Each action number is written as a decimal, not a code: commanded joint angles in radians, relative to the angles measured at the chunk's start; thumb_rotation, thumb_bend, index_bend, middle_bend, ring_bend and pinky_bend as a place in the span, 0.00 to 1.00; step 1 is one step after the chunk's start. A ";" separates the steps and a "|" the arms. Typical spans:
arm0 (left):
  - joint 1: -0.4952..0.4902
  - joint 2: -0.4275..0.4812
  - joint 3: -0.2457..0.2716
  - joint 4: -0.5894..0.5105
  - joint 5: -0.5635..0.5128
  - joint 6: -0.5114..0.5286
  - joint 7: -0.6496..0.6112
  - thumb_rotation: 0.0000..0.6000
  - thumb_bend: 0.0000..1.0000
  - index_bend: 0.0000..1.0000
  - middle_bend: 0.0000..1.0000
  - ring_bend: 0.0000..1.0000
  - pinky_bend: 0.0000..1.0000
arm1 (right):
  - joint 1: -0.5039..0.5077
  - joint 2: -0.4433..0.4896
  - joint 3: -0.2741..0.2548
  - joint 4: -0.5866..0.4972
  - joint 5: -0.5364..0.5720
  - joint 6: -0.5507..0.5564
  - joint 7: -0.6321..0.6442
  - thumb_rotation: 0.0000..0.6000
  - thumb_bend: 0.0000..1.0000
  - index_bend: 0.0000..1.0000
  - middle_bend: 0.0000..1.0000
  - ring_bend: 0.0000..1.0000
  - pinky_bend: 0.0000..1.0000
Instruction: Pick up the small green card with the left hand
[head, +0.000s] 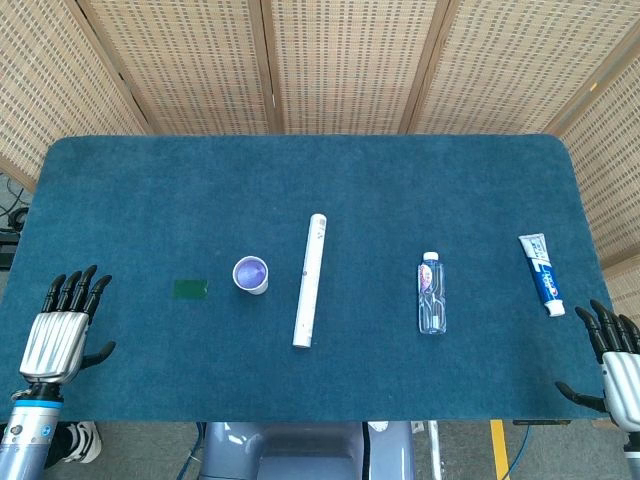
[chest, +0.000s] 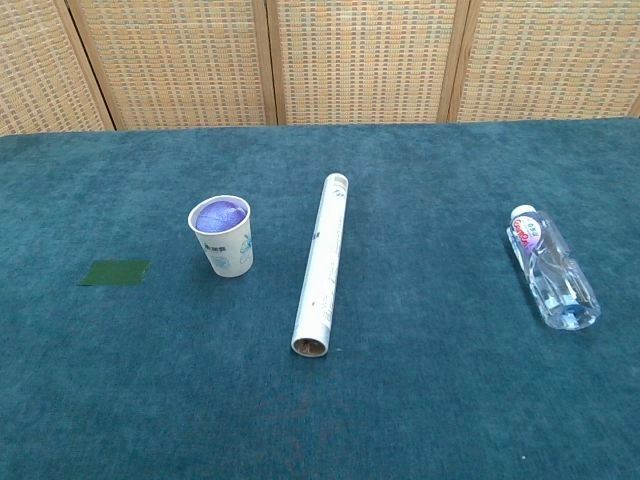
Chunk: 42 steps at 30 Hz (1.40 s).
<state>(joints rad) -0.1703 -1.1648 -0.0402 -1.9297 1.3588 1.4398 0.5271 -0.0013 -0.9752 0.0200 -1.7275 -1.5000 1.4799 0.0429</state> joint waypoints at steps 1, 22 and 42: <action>0.000 0.000 0.000 0.000 0.000 0.000 0.000 1.00 0.21 0.08 0.00 0.00 0.00 | 0.000 -0.001 0.001 0.001 0.001 0.000 0.000 1.00 0.15 0.00 0.00 0.00 0.00; -0.007 -0.008 0.000 0.009 -0.001 -0.014 -0.005 1.00 0.21 0.04 0.00 0.00 0.00 | -0.003 -0.009 0.007 0.019 -0.003 0.016 0.014 1.00 0.14 0.00 0.00 0.00 0.00; -0.014 -0.008 0.000 0.017 -0.006 -0.029 -0.024 1.00 0.20 0.04 0.00 0.00 0.00 | -0.001 -0.009 0.004 0.010 -0.002 0.009 -0.004 1.00 0.15 0.00 0.00 0.00 0.00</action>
<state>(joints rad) -0.1821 -1.1714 -0.0410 -1.9150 1.3540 1.4142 0.5051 -0.0027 -0.9844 0.0234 -1.7177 -1.5021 1.4891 0.0391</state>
